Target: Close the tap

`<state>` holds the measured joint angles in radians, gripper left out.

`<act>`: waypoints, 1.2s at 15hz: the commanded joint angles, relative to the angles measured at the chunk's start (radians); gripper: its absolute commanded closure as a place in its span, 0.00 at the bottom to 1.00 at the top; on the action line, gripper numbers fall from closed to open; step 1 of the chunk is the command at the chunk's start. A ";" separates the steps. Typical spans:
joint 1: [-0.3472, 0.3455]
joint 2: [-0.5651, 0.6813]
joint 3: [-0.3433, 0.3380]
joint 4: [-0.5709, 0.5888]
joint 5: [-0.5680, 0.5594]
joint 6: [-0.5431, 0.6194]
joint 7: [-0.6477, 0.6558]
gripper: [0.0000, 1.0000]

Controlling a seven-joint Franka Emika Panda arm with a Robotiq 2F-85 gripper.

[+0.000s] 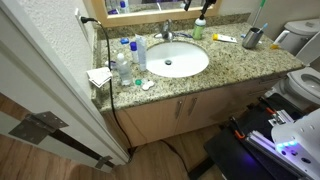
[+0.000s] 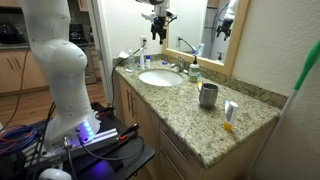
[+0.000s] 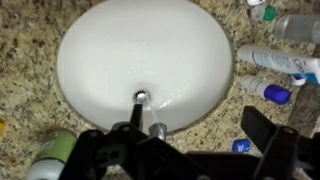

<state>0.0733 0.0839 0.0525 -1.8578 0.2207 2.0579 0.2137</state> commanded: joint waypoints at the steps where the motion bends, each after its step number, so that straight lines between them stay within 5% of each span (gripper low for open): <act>1: 0.023 0.156 0.001 0.196 -0.119 0.049 0.123 0.00; 2: 0.010 0.078 0.002 0.092 -0.069 0.035 0.065 0.00; 7: 0.029 0.170 -0.010 0.201 -0.143 -0.018 0.140 0.00; 17: 0.037 0.578 -0.050 0.602 -0.175 -0.017 0.212 0.00; 18: 0.034 0.501 -0.047 0.489 -0.175 -0.015 0.188 0.00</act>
<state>0.0984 0.5863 0.0175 -1.3692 0.0386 2.0466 0.4062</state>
